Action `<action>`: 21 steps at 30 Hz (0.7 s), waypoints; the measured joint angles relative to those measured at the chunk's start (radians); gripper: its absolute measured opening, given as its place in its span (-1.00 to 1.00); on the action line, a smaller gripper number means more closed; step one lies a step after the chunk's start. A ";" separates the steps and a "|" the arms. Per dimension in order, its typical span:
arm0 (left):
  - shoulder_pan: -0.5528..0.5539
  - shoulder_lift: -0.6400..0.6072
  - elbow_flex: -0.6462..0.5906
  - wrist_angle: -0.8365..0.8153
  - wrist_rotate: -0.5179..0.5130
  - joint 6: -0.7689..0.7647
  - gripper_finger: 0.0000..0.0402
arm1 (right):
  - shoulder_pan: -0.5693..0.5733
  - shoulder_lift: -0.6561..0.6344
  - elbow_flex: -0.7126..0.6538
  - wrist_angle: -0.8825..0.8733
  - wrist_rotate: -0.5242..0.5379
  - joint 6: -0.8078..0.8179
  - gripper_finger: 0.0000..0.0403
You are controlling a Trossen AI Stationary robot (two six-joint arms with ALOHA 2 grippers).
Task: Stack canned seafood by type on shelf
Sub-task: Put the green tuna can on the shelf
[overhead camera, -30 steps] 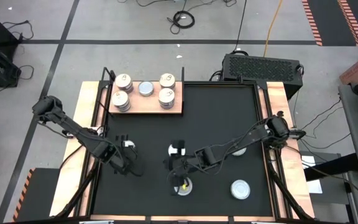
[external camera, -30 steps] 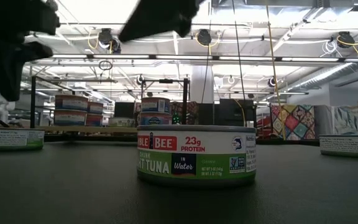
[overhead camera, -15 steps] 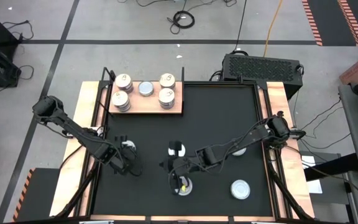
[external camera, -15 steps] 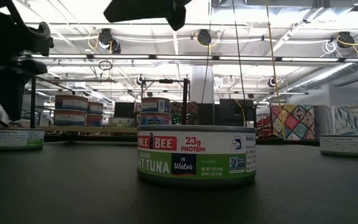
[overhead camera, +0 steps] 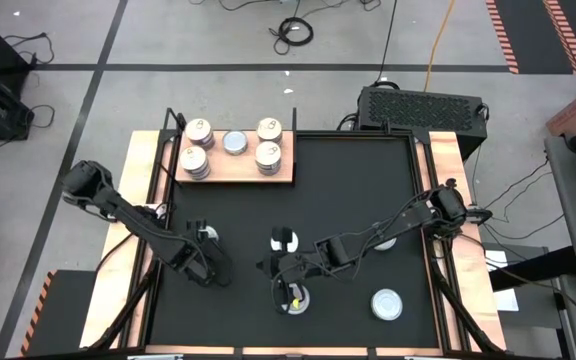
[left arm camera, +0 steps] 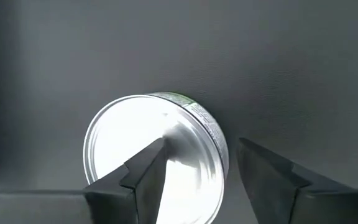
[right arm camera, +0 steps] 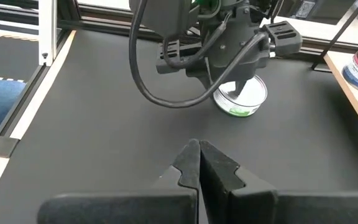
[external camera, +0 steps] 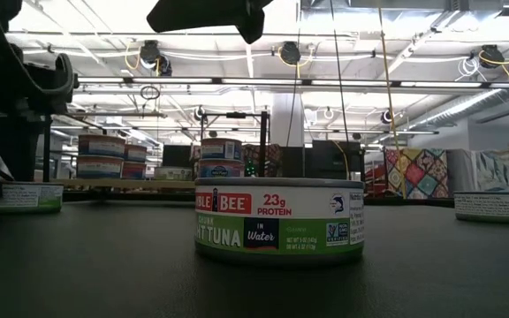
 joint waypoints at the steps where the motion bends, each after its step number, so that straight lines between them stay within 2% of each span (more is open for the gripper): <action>1: 0.000 0.012 0.000 -0.002 -0.002 0.000 -0.05 | 0.000 0.000 0.000 0.000 0.000 0.000 -1.00; 5: -0.022 0.038 0.001 -0.014 -0.041 -0.001 -0.25 | 0.000 0.000 0.000 0.000 0.000 0.000 -1.00; 12: -0.074 0.043 -0.006 -0.019 -0.131 -0.004 -0.74 | 0.000 0.000 0.000 -0.001 0.001 0.000 -1.00; 15: -0.088 0.043 -0.006 -0.018 -0.138 -0.008 -0.94 | 0.000 0.000 0.000 0.000 0.001 0.000 -1.00; 21: -0.091 0.047 0.030 -0.058 -0.130 0.000 -0.99 | 0.000 0.000 0.000 0.000 0.001 0.000 -1.00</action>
